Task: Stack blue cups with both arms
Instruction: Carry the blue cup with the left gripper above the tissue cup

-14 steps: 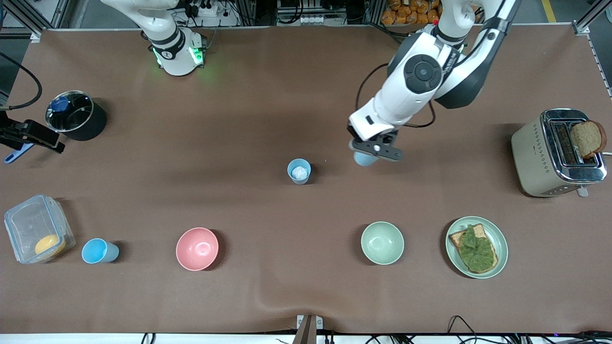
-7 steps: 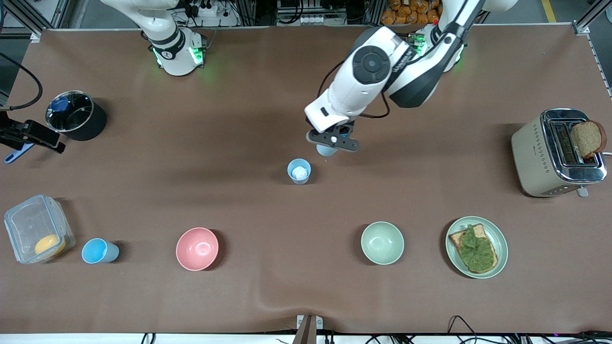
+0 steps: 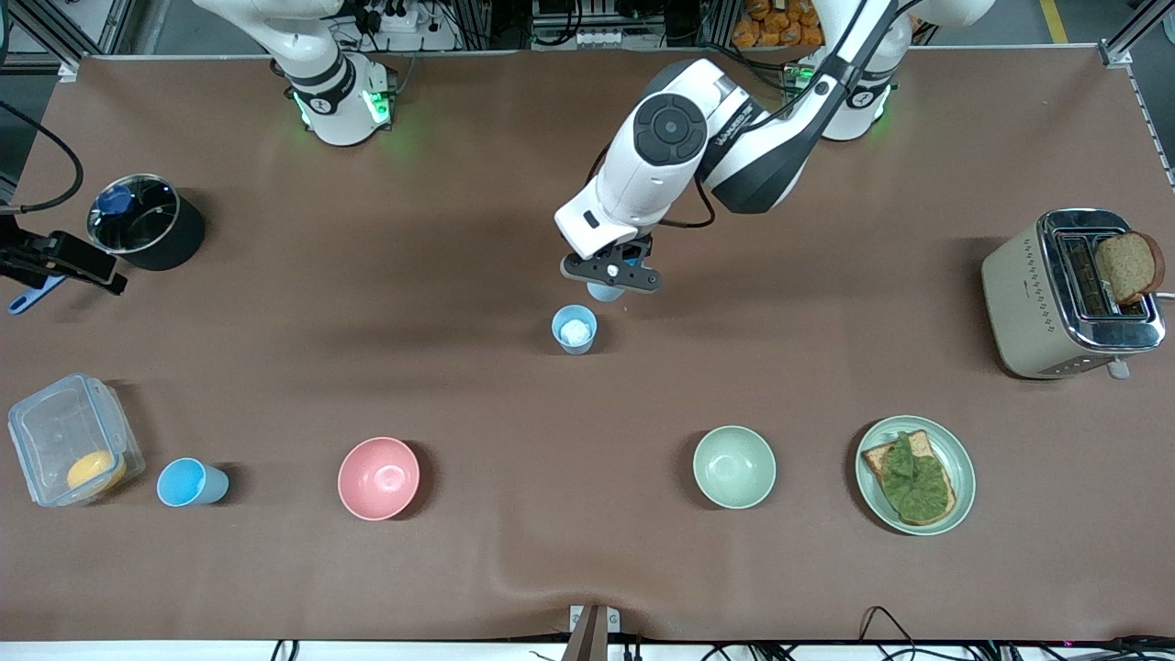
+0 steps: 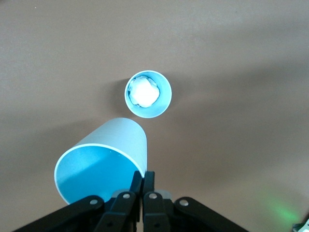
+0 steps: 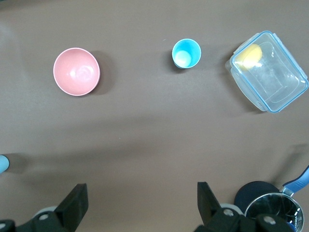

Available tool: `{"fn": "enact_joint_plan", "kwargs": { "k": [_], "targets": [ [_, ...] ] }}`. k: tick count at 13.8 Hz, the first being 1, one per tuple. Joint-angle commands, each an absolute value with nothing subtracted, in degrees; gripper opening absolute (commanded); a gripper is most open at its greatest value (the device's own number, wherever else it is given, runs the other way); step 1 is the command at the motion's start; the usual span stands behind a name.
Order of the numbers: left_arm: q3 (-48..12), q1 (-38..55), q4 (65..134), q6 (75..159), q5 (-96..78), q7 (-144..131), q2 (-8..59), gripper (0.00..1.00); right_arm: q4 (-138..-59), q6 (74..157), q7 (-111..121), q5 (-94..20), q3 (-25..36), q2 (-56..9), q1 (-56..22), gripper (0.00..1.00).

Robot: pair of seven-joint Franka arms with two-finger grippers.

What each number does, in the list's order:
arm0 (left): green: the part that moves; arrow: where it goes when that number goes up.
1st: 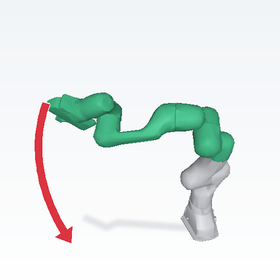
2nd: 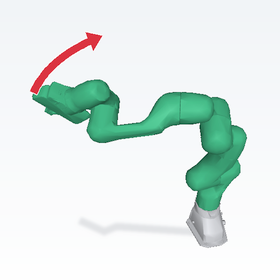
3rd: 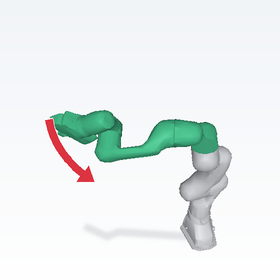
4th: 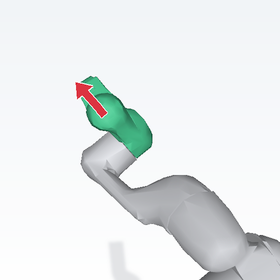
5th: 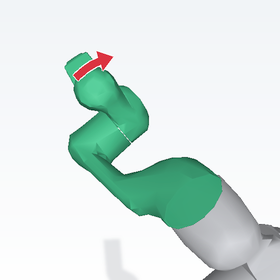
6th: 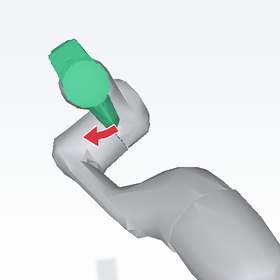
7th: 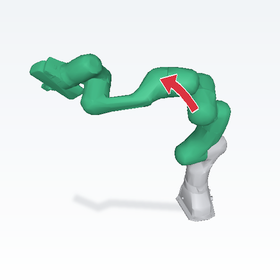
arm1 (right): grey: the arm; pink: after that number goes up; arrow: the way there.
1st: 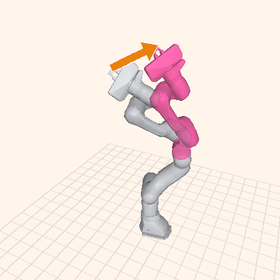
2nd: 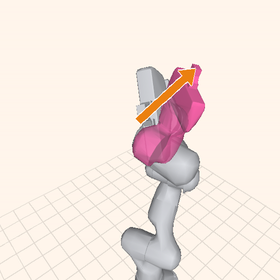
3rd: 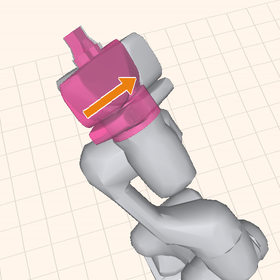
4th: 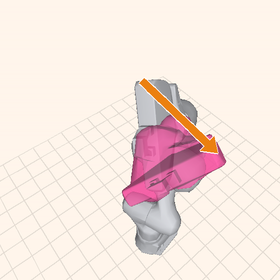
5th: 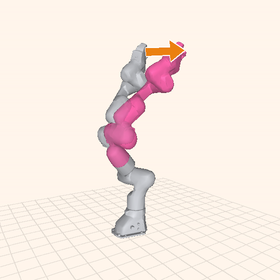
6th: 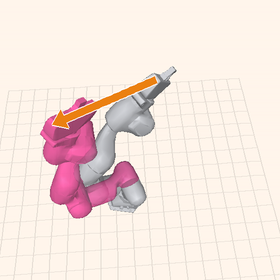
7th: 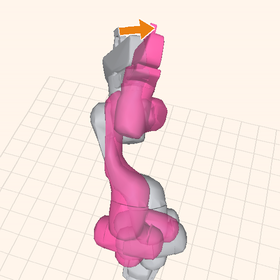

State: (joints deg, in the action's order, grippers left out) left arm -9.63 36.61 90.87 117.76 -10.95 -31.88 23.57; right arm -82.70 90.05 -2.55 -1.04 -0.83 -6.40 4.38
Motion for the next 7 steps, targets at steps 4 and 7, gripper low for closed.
{"fn": "enact_joint_plan", "kwargs": {
  "k": [4,7],
  "targets": [
    [-3.9,43.0,83.4,120.1,-12.0,-34.3,30.2,0.00,-83.6,90.9,-2.4,-3.2,-1.3,-5.4,5.4,1.00],
    [-2.2,44.7,81.2,120.9,-12.0,-35.2,32.4,0.00,-83.6,90.8,-2.5,-4.6,-1.1,-5.1,5.5,1.00]
  ]
}}
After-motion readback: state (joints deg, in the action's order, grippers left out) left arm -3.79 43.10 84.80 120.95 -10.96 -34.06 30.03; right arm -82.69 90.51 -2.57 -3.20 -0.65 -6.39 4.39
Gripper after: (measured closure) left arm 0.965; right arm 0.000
